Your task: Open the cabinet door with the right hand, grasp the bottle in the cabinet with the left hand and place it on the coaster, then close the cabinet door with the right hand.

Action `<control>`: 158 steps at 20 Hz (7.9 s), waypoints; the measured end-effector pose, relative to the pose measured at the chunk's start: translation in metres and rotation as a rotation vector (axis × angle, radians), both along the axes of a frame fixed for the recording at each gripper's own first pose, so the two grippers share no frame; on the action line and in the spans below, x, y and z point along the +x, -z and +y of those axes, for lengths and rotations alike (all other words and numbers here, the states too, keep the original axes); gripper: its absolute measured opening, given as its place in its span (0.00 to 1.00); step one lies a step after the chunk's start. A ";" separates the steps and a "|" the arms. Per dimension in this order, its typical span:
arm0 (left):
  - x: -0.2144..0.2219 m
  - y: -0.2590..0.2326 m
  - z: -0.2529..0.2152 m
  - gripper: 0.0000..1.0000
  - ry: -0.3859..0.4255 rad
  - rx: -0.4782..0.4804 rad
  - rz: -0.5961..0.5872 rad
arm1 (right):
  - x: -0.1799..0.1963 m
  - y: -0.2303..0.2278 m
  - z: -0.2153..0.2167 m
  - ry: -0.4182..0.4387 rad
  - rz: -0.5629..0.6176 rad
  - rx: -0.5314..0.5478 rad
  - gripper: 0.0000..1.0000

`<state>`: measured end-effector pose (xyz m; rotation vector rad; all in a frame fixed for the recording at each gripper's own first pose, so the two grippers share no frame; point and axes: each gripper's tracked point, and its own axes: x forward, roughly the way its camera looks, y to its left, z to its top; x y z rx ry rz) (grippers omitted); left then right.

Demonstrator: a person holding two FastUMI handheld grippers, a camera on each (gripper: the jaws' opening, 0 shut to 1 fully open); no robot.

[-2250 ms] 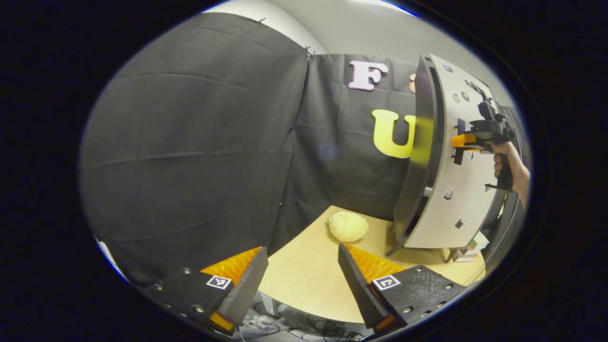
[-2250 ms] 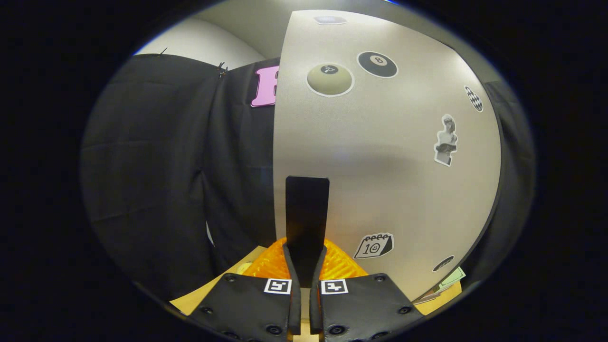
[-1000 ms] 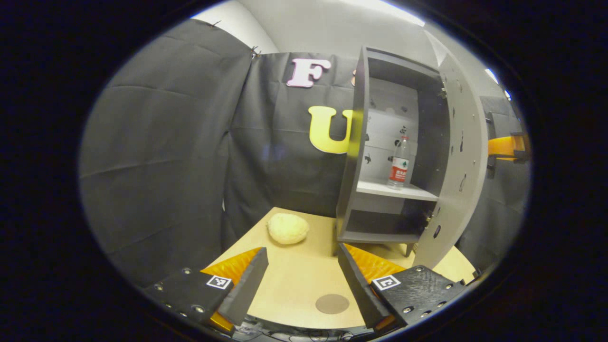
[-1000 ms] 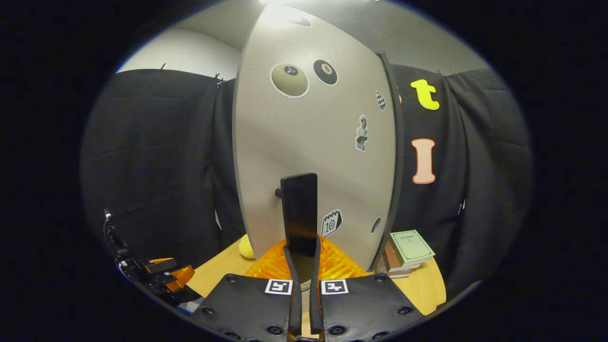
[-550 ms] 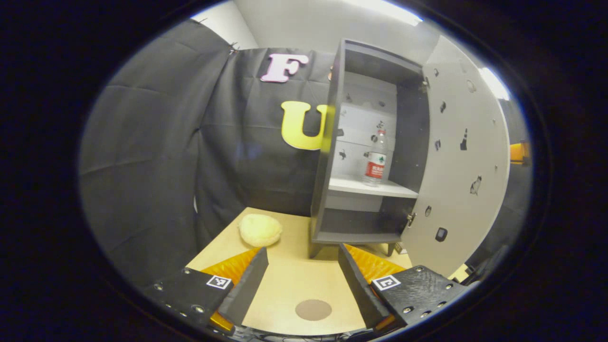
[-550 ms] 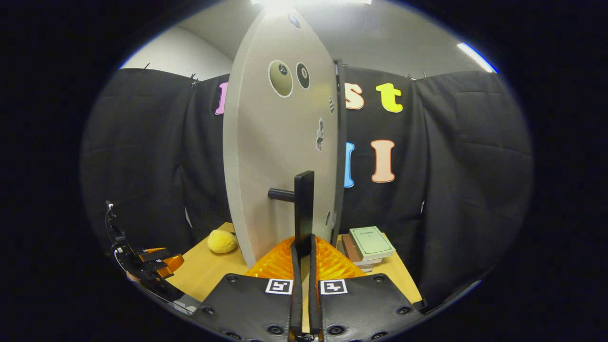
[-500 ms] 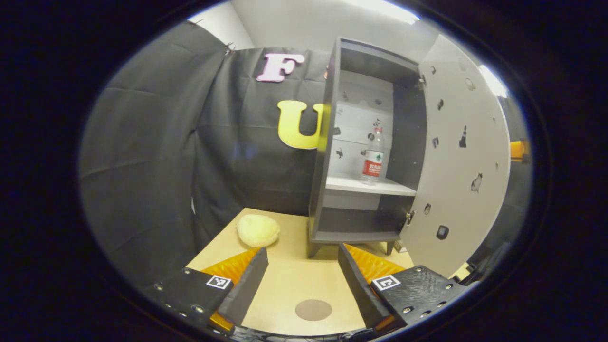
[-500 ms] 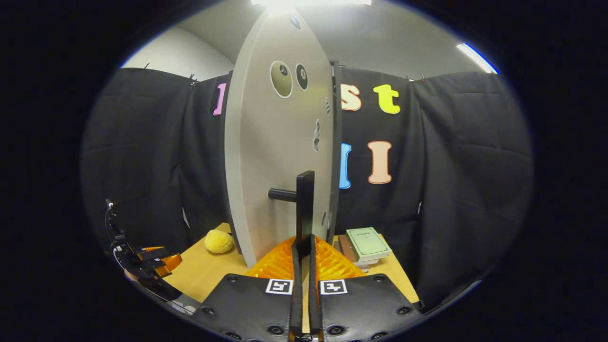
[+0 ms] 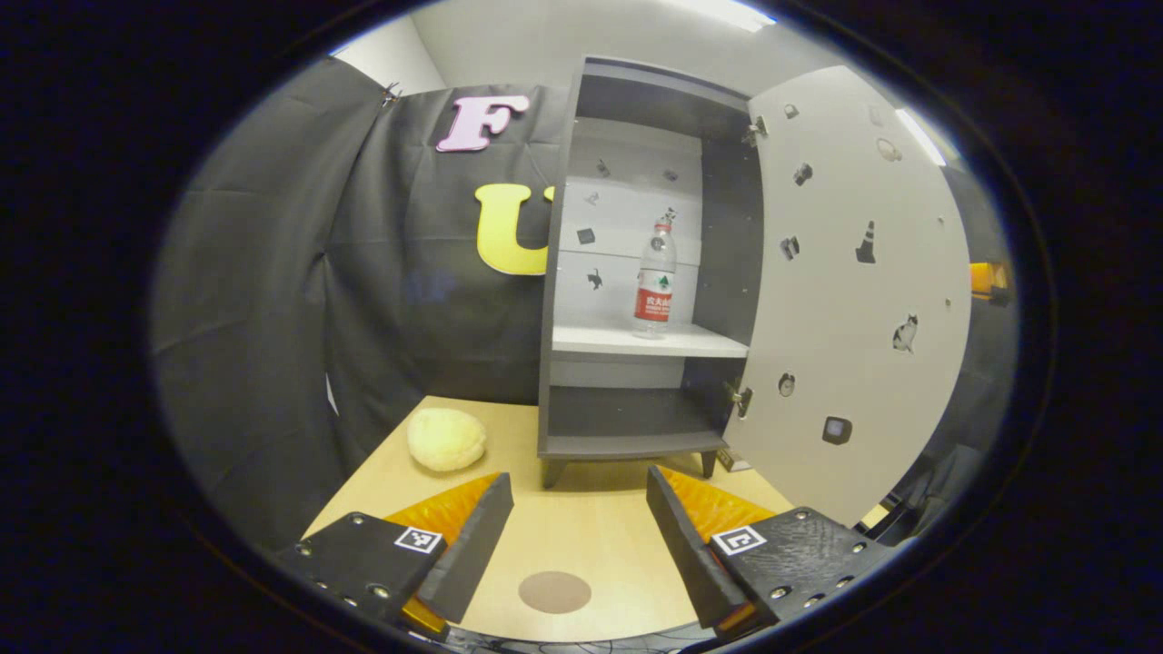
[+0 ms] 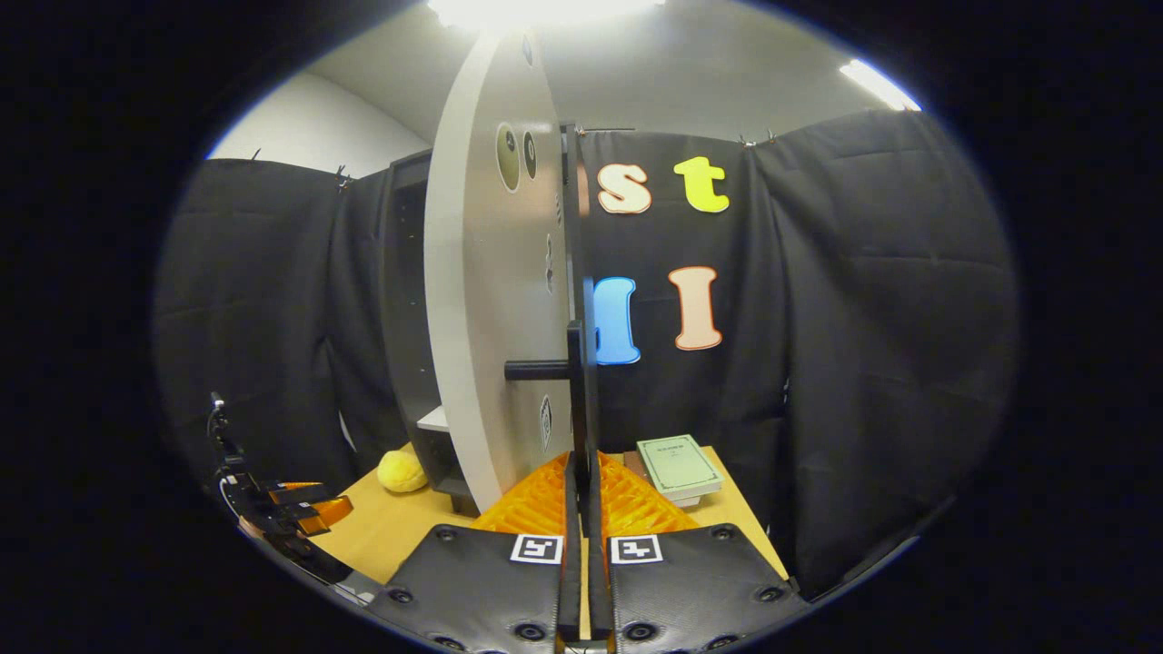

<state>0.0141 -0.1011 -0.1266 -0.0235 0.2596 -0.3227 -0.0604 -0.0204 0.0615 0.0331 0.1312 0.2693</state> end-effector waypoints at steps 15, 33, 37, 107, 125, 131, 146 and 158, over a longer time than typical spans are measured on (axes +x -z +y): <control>0.007 -0.087 -0.097 0.89 -0.084 0.016 -0.116 | -0.020 0.045 -0.139 0.077 0.017 0.099 0.75; 0.238 -0.164 -0.203 0.91 0.231 -0.026 -0.271 | 0.024 0.024 -0.165 0.491 -0.049 0.075 0.98; 0.276 -0.146 -0.221 0.89 0.260 -0.039 -0.241 | 0.023 0.023 -0.157 0.549 -0.050 0.082 0.98; 0.035 0.205 0.017 0.72 -0.214 0.133 -0.063 | 0.031 0.141 -0.132 0.214 0.166 -0.021 0.98; 0.017 0.238 0.018 0.75 -0.218 0.148 -0.014 | 0.018 0.163 -0.102 0.170 0.197 -0.053 0.98; 0.008 0.236 0.007 0.82 -0.178 0.097 0.017 | 0.019 0.166 -0.115 0.202 0.205 -0.028 0.93; -0.062 0.168 0.012 0.92 -0.203 0.151 0.119 | 0.043 0.149 -0.146 0.240 0.166 0.049 0.93; -0.037 -0.077 -0.004 0.89 -0.161 0.099 -0.065 | 0.049 0.056 -0.137 0.208 0.001 -0.021 0.98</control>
